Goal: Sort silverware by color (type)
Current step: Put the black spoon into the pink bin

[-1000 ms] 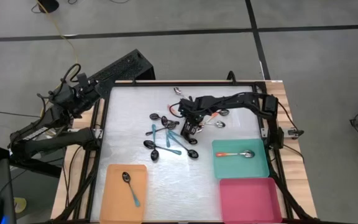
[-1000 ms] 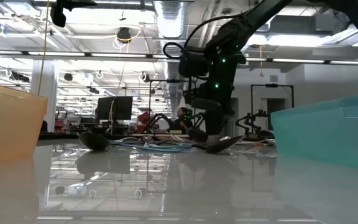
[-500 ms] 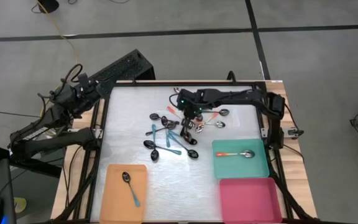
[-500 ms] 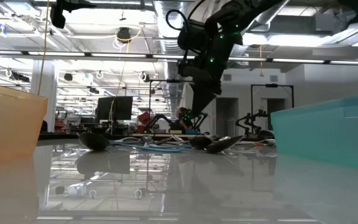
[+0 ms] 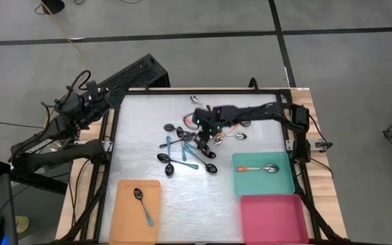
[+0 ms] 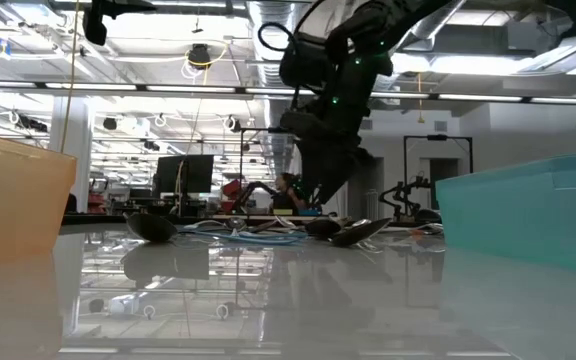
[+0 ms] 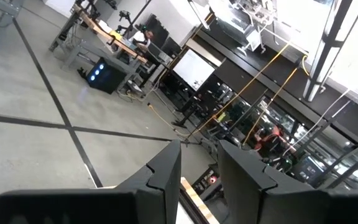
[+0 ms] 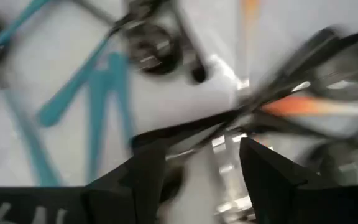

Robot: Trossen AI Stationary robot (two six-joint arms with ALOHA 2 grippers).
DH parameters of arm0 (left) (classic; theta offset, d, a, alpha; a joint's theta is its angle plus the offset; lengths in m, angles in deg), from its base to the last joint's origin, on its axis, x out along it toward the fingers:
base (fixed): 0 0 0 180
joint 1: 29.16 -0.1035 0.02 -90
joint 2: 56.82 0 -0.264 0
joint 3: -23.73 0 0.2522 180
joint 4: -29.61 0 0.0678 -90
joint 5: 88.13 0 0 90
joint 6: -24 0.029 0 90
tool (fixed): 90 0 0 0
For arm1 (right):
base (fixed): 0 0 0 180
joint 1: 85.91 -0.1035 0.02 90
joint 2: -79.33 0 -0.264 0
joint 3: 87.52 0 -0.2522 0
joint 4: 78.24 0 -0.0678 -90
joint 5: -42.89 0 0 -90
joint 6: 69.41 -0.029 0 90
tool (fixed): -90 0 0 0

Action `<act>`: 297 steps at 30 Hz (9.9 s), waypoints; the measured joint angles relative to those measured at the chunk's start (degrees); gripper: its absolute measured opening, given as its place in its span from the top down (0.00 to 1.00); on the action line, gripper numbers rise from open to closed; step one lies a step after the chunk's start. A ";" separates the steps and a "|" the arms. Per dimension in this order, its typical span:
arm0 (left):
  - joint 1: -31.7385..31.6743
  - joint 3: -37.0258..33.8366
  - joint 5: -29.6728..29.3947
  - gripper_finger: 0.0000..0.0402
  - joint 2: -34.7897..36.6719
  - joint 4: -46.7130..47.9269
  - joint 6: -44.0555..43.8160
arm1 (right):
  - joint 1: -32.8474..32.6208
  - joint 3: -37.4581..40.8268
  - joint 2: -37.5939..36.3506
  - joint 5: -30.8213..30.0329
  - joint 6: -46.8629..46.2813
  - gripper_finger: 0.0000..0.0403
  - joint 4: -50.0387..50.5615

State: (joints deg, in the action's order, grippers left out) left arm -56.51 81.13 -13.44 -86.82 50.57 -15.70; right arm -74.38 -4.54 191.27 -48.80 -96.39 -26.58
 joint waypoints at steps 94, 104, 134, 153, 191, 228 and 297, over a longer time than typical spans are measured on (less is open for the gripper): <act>0.00 0.00 -1.75 0.77 -1.13 -0.10 -0.08 | -5.77 7.89 1.22 -11.77 -8.71 0.52 -14.88; -0.02 0.00 -1.88 0.77 -1.14 -0.05 -0.11 | -6.97 7.66 7.02 -11.74 -12.07 0.52 -17.45; -0.01 0.00 -1.72 0.77 -1.13 -0.02 1.16 | -6.97 8.05 -7.46 -4.16 -11.78 0.98 -1.57; 0.00 0.00 -1.99 0.77 -1.14 -0.06 1.22 | -7.52 7.77 3.29 -2.75 -12.03 0.49 -7.07; -0.02 0.00 -3.13 0.77 -1.14 -0.05 0.98 | -4.96 6.69 6.68 -3.03 -11.00 0.63 -10.02; 0.00 0.00 -4.64 0.77 -1.13 -0.11 -0.63 | -16.28 7.05 -39.44 -1.04 -2.45 0.99 12.05; -0.02 -0.02 -10.95 0.77 -9.51 9.62 -8.18 | -77.02 41.64 -27.91 2.83 -47.27 0.99 -12.91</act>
State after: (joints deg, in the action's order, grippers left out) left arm -56.53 81.10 -24.39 -96.33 60.19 -23.87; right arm -151.40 37.10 163.35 -45.96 -143.67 -39.49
